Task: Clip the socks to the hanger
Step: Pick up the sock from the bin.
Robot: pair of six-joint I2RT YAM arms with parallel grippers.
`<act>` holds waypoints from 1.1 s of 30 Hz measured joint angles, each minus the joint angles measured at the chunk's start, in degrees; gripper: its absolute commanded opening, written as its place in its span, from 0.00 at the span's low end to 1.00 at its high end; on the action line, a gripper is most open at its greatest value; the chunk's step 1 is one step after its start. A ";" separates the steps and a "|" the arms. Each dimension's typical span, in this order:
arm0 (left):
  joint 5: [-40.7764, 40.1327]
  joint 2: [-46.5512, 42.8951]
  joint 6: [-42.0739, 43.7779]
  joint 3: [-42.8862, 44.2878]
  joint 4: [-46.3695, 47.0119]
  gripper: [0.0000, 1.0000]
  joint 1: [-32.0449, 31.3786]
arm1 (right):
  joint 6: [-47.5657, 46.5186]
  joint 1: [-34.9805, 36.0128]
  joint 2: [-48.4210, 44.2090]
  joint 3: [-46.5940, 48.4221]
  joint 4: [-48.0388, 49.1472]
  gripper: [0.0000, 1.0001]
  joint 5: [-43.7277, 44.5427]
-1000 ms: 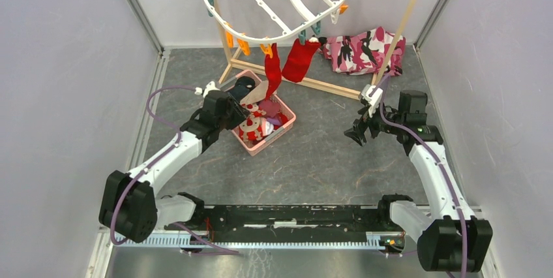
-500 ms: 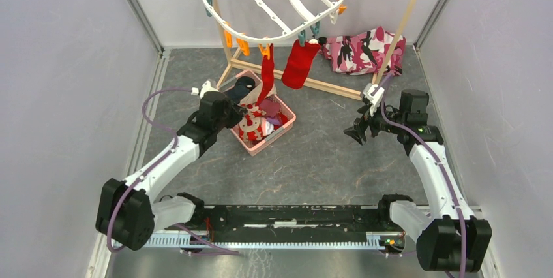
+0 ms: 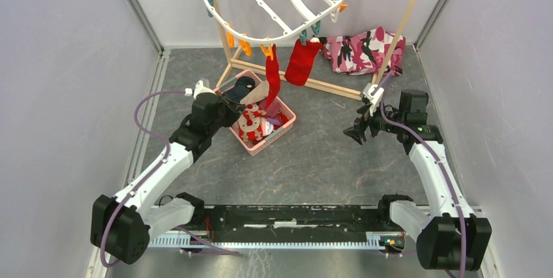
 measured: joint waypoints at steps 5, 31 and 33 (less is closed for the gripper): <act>-0.09 -0.35 -0.04 0.02 -0.74 0.32 0.00 | 0.00 -0.02 0.04 -0.02 0.04 0.98 -0.50; 0.04 14.49 -0.24 5.75 -5.40 0.29 0.00 | 0.04 -0.70 0.52 -0.35 0.81 0.98 -0.74; 0.04 13.73 -0.24 5.77 -5.38 0.28 0.00 | 0.20 -0.70 0.59 -0.35 0.83 0.98 -0.74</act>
